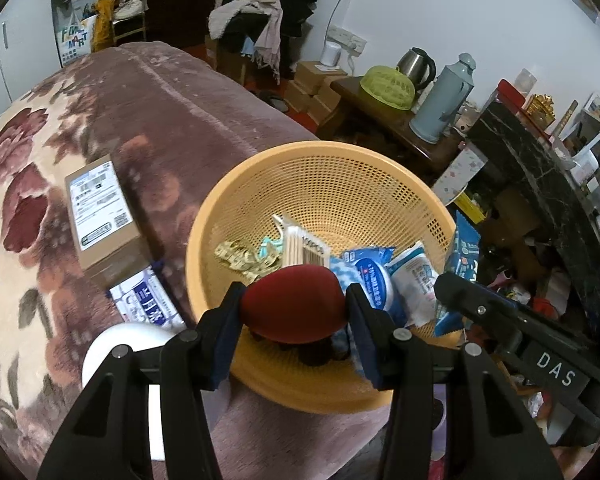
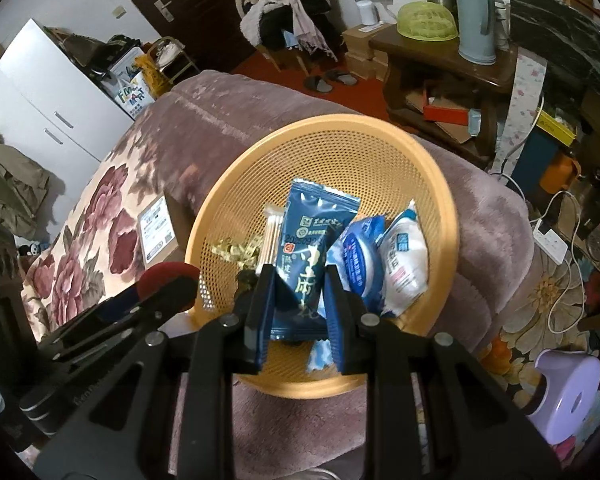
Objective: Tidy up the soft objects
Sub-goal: 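Open both tools to drop the red sponge and blue packet into the basket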
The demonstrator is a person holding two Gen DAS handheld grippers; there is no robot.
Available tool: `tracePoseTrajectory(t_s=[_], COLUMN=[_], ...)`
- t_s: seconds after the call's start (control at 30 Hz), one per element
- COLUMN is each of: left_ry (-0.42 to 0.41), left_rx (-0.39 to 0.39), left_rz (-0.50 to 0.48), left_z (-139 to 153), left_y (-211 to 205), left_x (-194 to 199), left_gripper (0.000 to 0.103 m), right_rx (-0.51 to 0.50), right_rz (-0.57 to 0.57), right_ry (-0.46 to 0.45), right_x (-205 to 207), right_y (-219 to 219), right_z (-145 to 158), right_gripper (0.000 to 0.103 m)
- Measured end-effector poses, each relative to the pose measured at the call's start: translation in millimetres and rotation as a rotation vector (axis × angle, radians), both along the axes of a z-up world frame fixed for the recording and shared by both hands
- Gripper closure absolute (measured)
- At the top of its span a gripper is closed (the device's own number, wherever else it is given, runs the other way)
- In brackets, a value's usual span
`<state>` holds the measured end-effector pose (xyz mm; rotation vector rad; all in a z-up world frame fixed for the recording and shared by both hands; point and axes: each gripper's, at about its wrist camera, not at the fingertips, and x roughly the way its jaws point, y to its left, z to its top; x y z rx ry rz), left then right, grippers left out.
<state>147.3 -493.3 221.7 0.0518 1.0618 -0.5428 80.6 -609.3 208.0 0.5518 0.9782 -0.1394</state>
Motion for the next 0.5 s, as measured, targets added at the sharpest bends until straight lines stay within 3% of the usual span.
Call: tracePoseTrajectory(t_s=[0.5], left_ry=[0.031], left_rx=[-0.001], left_rz=[-0.033], left_z=[-20], left_y=[-27], left_x=[27], left_gripper=[0.047], right_rx=[0.063], right_rz=[-0.051], right_ry=[-0.029], right_x=[21], right_y=[-25], right_z=[-8], right_gripper=[0.076])
